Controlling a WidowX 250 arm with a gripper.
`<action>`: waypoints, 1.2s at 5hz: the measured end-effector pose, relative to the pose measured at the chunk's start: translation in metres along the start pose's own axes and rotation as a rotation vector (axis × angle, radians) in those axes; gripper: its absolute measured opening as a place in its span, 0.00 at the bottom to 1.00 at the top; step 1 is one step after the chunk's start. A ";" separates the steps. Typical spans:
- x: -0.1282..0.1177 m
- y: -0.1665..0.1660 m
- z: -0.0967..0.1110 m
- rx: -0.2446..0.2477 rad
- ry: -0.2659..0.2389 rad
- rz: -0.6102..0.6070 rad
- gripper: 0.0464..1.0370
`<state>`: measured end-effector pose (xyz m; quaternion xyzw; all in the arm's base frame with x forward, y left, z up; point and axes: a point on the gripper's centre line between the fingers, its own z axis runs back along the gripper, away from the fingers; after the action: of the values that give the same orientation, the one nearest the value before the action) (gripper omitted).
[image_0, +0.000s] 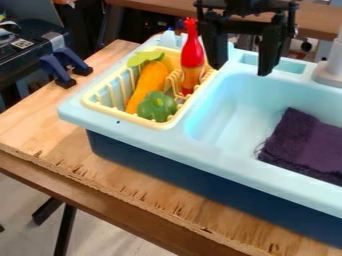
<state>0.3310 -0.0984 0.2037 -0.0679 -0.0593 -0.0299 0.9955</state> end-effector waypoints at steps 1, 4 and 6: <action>-0.001 0.001 -0.014 0.009 0.041 0.001 0.97; 0.034 -0.066 -0.059 0.025 -0.137 -0.242 0.97; 0.061 -0.075 -0.073 0.098 -0.240 -0.255 0.97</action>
<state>0.3951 -0.1858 0.1497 -0.0144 -0.1872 -0.1447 0.9715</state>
